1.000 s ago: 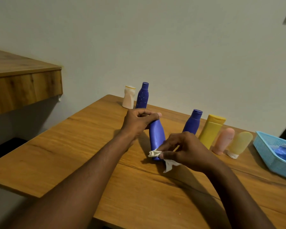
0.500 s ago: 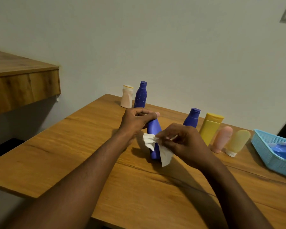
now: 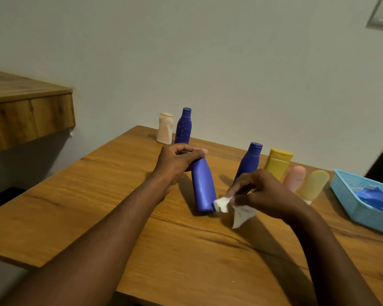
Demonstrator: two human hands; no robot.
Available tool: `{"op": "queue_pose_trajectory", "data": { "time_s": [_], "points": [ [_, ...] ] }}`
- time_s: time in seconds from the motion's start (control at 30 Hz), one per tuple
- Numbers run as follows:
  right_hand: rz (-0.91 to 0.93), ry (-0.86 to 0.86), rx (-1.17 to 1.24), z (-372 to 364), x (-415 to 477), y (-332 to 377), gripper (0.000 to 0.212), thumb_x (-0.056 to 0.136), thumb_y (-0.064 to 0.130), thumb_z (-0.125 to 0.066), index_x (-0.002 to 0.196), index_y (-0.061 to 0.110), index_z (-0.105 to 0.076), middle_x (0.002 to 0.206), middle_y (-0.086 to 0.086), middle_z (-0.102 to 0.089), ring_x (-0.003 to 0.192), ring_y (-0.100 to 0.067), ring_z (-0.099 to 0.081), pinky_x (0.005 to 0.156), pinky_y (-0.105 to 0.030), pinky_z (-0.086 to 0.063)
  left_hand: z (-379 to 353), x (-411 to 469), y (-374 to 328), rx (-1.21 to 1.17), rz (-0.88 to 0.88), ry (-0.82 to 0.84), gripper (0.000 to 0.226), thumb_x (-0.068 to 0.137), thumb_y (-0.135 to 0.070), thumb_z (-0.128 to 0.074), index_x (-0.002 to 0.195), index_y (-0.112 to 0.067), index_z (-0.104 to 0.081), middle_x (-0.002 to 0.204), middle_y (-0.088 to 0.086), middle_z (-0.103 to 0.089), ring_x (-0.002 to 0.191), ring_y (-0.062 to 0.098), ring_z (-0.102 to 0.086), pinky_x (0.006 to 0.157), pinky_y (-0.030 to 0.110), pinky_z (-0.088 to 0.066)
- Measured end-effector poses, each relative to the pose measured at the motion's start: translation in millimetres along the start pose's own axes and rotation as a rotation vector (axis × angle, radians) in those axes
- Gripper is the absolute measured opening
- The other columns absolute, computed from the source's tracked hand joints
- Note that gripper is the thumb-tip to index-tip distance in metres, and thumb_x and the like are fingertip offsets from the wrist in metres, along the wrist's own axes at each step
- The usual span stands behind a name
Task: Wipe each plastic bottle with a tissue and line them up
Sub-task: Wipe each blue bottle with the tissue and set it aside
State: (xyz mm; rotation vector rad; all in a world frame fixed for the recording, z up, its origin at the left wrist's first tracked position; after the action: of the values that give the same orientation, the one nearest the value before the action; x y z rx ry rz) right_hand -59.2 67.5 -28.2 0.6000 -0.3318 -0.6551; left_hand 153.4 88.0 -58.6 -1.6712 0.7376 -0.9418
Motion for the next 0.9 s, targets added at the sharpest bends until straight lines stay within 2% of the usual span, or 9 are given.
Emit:
{"op": "queue_pose_trajectory", "data": {
  "time_s": [0.1,0.17,0.3,0.47,0.57,0.63,0.7,0.8,0.9],
  "points": [
    [0.103,-0.207,0.049,8.4,1.9,10.7,0.018,0.085,0.008,-0.074,0.090,0.026,-0.077,0.091,0.013,-0.073,0.089,-0.005,-0.065,0.078,-0.030,-0.056,-0.9,-0.6,0.1,0.006,0.000,0.003,0.022,0.083,-0.019,-0.086,0.100,-0.007,-0.080,0.100,0.003,-0.076,0.086,0.011,-0.073,0.073,0.025,-0.062],
    [0.155,-0.217,-0.006,-5.5,6.5,19.9,0.020,0.086,0.008,-0.073,0.094,0.026,-0.076,0.095,0.013,-0.072,0.091,-0.004,-0.065,0.077,-0.024,-0.055,-0.1,-0.7,0.1,0.001,0.000,-0.001,0.020,0.083,-0.019,-0.086,0.098,-0.007,-0.080,0.097,0.002,-0.077,0.082,0.009,-0.074,0.072,0.024,-0.062],
    [0.145,-0.124,-0.053,-22.6,12.3,21.4,0.024,0.083,0.006,-0.076,0.092,0.028,-0.077,0.096,0.013,-0.072,0.091,-0.002,-0.067,0.078,-0.025,-0.058,0.9,0.3,1.8,0.014,0.007,-0.014,0.021,0.082,-0.021,-0.087,0.098,-0.009,-0.080,0.100,0.003,-0.077,0.089,0.016,-0.074,0.072,0.025,-0.062],
    [0.081,0.095,-0.031,-32.4,11.7,10.4,0.017,0.080,0.002,-0.078,0.089,0.015,-0.081,0.093,0.007,-0.076,0.089,-0.006,-0.071,0.083,-0.032,-0.060,4.9,1.2,2.2,0.005,0.017,-0.026,0.024,0.081,-0.023,-0.088,0.100,-0.010,-0.081,0.102,0.005,-0.077,0.093,0.018,-0.074,0.072,0.025,-0.061],
    [0.075,0.130,0.015,-33.3,8.8,9.5,0.014,0.080,-0.001,-0.077,0.088,0.011,-0.080,0.090,0.005,-0.077,0.088,-0.008,-0.072,0.084,-0.034,-0.061,1.8,0.4,2.8,-0.007,0.022,-0.005,0.024,0.082,-0.022,-0.087,0.101,-0.008,-0.080,0.102,0.005,-0.077,0.088,0.013,-0.074,0.070,0.022,-0.060],
    [0.074,0.067,0.075,-24.8,7.6,8.8,0.015,0.081,-0.002,-0.076,0.086,0.011,-0.079,0.087,0.003,-0.077,0.086,-0.011,-0.072,0.082,-0.035,-0.061,0.2,-0.8,2.1,-0.020,0.023,0.008,0.024,0.083,-0.021,-0.086,0.102,-0.008,-0.080,0.101,0.004,-0.078,0.084,0.009,-0.074,0.069,0.022,-0.059],
    [0.109,-0.088,0.122,-11.6,6.7,11.0,0.015,0.082,0.000,-0.076,0.086,0.014,-0.078,0.086,0.004,-0.076,0.084,-0.011,-0.072,0.079,-0.036,-0.061,0.2,-1.4,0.6,-0.046,0.023,0.015,0.024,0.084,-0.020,-0.085,0.104,-0.007,-0.080,0.102,0.004,-0.079,0.085,0.009,-0.075,0.071,0.023,-0.060],
    [0.167,-0.283,0.120,-4.7,7.1,17.5,0.017,0.083,0.005,-0.077,0.090,0.021,-0.077,0.087,0.010,-0.074,0.084,-0.008,-0.069,0.075,-0.029,-0.058,0.9,0.8,0.5,-0.067,0.021,0.024,0.023,0.086,-0.020,-0.084,0.104,-0.007,-0.080,0.102,0.006,-0.079,0.094,0.019,-0.077,0.080,0.031,-0.063],
    [0.172,-0.247,0.045,-18.0,11.9,22.1,0.022,0.083,0.007,-0.077,0.094,0.026,-0.077,0.095,0.014,-0.072,0.090,-0.002,-0.065,0.074,-0.021,-0.053,-1.5,1.7,1.5,-0.070,0.027,0.047,0.023,0.087,-0.020,-0.082,0.106,-0.008,-0.079,0.104,0.005,-0.080,0.099,0.023,-0.076,0.089,0.037,-0.063]
  ]
}}
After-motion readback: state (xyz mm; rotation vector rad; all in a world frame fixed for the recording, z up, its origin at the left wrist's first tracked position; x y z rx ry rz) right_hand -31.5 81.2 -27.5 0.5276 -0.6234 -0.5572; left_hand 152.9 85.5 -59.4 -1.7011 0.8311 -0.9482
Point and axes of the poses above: each hand's wrist, its own x-axis towards the middle knuckle, its own z-axis out of the back of the hand, y = z × x, the point moved 8 cm from there along x, towards the middle knuckle
